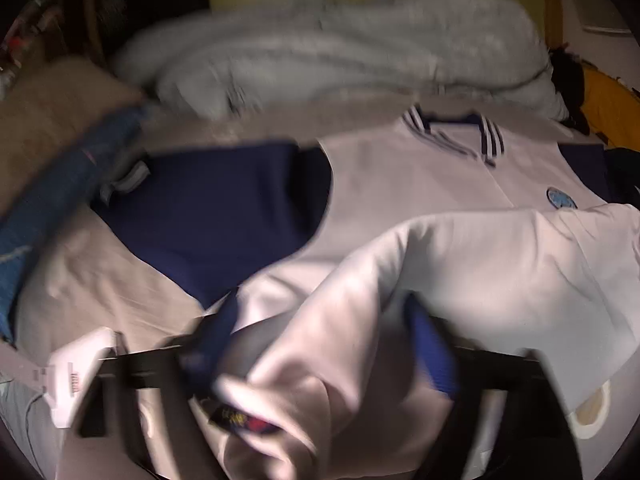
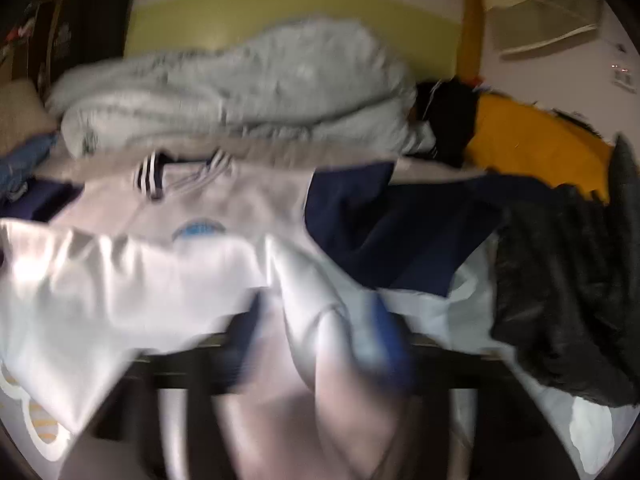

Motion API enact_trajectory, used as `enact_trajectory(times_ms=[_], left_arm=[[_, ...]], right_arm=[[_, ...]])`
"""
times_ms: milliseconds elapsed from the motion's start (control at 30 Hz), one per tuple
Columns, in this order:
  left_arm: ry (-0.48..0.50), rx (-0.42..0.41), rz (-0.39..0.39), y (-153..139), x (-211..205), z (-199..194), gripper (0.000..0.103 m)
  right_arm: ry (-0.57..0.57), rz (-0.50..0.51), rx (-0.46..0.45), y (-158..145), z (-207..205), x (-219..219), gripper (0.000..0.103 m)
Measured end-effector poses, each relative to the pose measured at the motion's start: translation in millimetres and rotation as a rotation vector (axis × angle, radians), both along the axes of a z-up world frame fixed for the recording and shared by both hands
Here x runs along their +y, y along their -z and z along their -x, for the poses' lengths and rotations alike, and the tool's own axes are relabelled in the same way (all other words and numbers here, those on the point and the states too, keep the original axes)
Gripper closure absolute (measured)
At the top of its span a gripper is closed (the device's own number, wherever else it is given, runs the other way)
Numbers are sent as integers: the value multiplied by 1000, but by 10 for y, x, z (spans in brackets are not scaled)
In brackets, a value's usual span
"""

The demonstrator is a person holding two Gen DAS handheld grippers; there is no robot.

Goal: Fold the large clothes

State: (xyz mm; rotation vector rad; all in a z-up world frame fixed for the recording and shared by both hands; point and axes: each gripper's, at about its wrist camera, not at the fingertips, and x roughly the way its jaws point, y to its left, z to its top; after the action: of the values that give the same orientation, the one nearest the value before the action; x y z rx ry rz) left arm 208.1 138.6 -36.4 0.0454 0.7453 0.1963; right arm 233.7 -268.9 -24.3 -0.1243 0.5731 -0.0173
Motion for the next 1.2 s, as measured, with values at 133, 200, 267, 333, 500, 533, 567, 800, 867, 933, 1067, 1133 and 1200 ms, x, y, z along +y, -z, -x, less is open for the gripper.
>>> enact_trajectory(times_ms=[133, 200, 267, 333, 500, 533, 567, 800, 867, 933, 1067, 1133, 1200], left_arm=[[47, -147, -48, -143, -124, 410, 0], [46, -227, 16, -194, -136, 595, 0], [74, -288, 63, -187, -167, 705, 0], [58, -330, 47, -109, -232, 738, 0], [67, -282, 14, 15, -328, 624, 0], [56, -257, 9, 40, -328, 586, 0], [38, -209, 2, 83, -332, 519, 0], [-161, -68, 224, 328, 252, 293, 5], [-253, -53, 293, 404, 463, 303, 11], [-259, -45, 368, 478, 556, 312, 10], [-245, -51, 317, 460, 439, 323, 13], [-228, -49, 302, 445, 395, 295, 13], [-226, -62, 290, 425, 364, 319, 13]], right_arm=[[19, -70, -136, -135, 258, -82, 0], [-30, -147, -142, -134, 315, -71, 0], [-76, -151, -156, -135, 354, 41, 0], [-105, -90, -176, -130, 391, 205, 0], [-186, -8, -140, -37, 380, 439, 0], [-195, -11, -114, -11, 339, 448, 0], [-185, -13, -85, 17, 287, 441, 0], [-1, -146, 6, 74, 132, 5, 0], [79, -171, 36, 107, 57, -144, 6], [106, -143, 52, 98, -14, -234, 18], [79, -37, 123, 121, -169, -333, 50], [99, -95, 105, 103, -173, -494, 76], [143, -117, 100, 87, -199, -584, 102]])
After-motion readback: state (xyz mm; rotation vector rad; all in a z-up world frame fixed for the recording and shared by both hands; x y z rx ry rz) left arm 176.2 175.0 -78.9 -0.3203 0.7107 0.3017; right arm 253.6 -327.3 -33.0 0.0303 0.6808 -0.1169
